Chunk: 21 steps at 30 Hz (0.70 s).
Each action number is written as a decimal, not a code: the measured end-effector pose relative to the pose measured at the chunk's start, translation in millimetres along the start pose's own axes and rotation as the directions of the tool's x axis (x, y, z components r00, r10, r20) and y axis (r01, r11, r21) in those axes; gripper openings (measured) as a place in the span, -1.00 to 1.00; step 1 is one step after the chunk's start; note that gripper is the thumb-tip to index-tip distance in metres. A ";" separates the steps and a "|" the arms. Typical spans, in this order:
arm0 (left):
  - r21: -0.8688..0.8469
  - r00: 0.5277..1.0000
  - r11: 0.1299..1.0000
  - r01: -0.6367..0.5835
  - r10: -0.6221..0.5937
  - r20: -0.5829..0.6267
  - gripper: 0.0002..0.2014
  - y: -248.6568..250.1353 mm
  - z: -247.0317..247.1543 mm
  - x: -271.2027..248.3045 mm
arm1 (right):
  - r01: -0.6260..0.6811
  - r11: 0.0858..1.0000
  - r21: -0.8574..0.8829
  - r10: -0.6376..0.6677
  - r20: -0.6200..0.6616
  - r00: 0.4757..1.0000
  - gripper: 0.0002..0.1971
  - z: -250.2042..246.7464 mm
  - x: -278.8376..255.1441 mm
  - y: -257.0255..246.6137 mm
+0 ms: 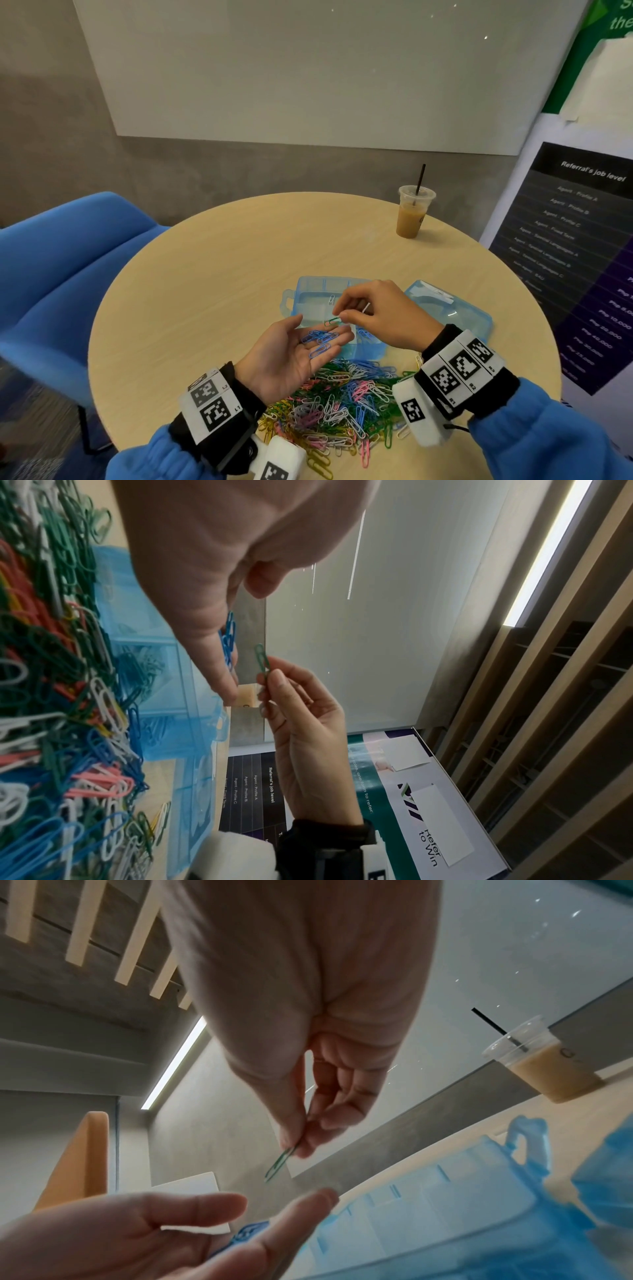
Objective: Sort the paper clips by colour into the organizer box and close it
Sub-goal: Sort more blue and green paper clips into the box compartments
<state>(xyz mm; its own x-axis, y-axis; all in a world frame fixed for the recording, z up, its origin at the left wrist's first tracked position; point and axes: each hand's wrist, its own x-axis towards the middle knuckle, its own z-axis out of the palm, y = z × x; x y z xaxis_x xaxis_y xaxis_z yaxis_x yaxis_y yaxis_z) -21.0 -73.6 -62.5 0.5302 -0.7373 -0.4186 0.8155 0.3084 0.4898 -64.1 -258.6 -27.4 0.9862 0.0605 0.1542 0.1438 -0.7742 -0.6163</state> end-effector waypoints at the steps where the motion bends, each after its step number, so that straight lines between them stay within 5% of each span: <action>1: -0.004 1.000 1.000 0.003 -0.003 -0.003 -0.43 0.3 -0.7 0.4 | 0.004 1.000 -0.001 -0.004 -0.029 1.000 -0.90 -0.9 0.3 -0.4; 7: -0.004 1.000 1.000 0.006 -0.006 -0.014 -0.43 0.9 -1.0 0.7 | 0.010 1.000 0.017 -0.007 -0.163 0.987 -0.89 -0.3 2.7 -1.9; 14: 0.003 0.999 1.000 -0.015 0.015 -0.035 -0.44 2.5 4.2 0.4 | -0.117 0.991 -0.058 0.107 -0.148 0.983 -0.90 -18.5 -12.5 14.9; 21: 0.278 0.998 0.960 -0.027 0.039 -0.040 -0.39 14.1 52.4 14.6 | -0.151 0.987 -0.059 0.141 -0.153 0.978 -0.90 -34.9 -33.4 21.4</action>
<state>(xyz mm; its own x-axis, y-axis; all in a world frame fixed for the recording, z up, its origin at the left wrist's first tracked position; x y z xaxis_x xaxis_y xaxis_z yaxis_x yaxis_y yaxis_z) -14.0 -111.5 -21.6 0.5708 -0.6999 -0.4293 0.7043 0.1486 0.6942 -96.8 -299.2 -18.8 0.9722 -0.1463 0.1825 -0.0118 -0.8100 -0.5863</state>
